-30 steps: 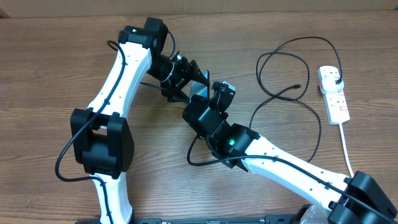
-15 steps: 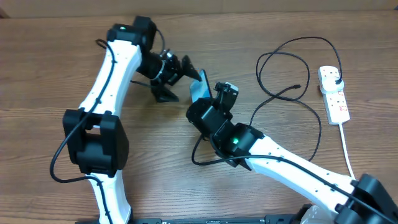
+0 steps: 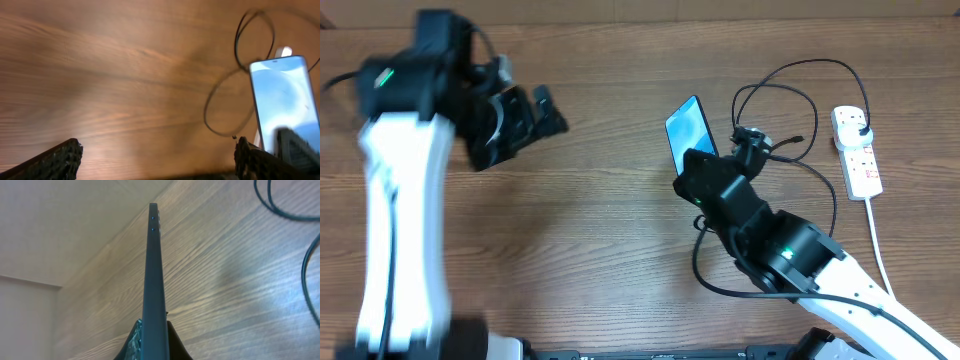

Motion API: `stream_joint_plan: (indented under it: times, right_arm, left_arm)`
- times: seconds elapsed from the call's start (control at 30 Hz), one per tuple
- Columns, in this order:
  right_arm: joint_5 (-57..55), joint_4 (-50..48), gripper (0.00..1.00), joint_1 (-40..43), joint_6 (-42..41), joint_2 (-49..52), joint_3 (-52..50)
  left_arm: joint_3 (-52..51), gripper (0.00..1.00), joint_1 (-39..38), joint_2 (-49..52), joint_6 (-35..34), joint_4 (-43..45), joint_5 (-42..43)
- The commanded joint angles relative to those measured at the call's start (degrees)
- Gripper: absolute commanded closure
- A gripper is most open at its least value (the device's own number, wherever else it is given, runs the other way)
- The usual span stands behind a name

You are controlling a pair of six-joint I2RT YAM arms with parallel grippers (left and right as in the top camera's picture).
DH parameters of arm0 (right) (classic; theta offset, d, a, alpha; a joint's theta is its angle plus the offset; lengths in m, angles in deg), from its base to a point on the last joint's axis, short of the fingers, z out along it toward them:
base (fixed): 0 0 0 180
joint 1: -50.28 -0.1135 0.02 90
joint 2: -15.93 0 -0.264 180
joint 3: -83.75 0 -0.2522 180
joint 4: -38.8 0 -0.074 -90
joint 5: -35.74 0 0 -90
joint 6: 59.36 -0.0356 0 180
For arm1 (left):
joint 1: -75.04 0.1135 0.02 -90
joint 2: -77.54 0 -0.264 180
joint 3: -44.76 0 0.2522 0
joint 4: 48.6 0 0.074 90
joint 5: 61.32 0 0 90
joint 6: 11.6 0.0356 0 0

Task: Plug charger to phone and switch on socket

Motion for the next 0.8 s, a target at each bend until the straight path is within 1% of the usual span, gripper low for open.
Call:
stream_joint_plan:
  times: [0.0,0.07,0.17,0.3,0.4,0.47,0.57,0.67,0.77]
  right_arm:
    - [5.55,-0.37,0.96,1.90,-3.19,-1.73,1.18]
    - [9.31,-0.72,0.96,3.15,-3.21,-1.40,1.14]
    - [13.92,-1.18,0.96,4.70,-3.19,-0.72,1.14]
    - [21.09,-1.70,0.96,6.97,-3.21,0.66,1.11]
    - [29.70,-4.44,0.96,9.75,-3.21,2.19,0.33]
    - [35.80,-7.78,0.96,11.89,-3.61,3.48,-0.87]
    - [43.21,-10.23,0.96,14.91,-6.21,6.49,-1.53]
    - [48.87,-13.20,0.96,16.65,-6.21,9.77,-1.53]
    - [54.55,-16.52,0.96,17.25,-7.69,12.33,-1.53]
  left_arm:
    - [-1.18,0.00,-0.26,-10.27,0.59,-0.46,-10.29]
    - [-5.11,0.00,-0.28,-16.31,-2.78,0.39,-12.76]
    - [-14.14,0.00,-0.28,-24.96,-5.77,4.50,-12.61]
    - [-30.75,0.00,-0.28,-36.57,-11.41,15.50,-6.03]
    - [-42.80,0.00,-0.28,-42.91,-17.84,25.64,1.81]
    - [-49.55,0.00,-0.28,-45.16,-22.12,32.74,6.45]
    - [-56.41,0.00,-0.28,-45.24,-29.77,41.13,11.47]
    - [-61.42,0.01,-0.28,-43.71,-35.82,49.64,16.87]
    - [-64.54,0.00,-0.35,-41.05,-39.50,57.16,22.38]
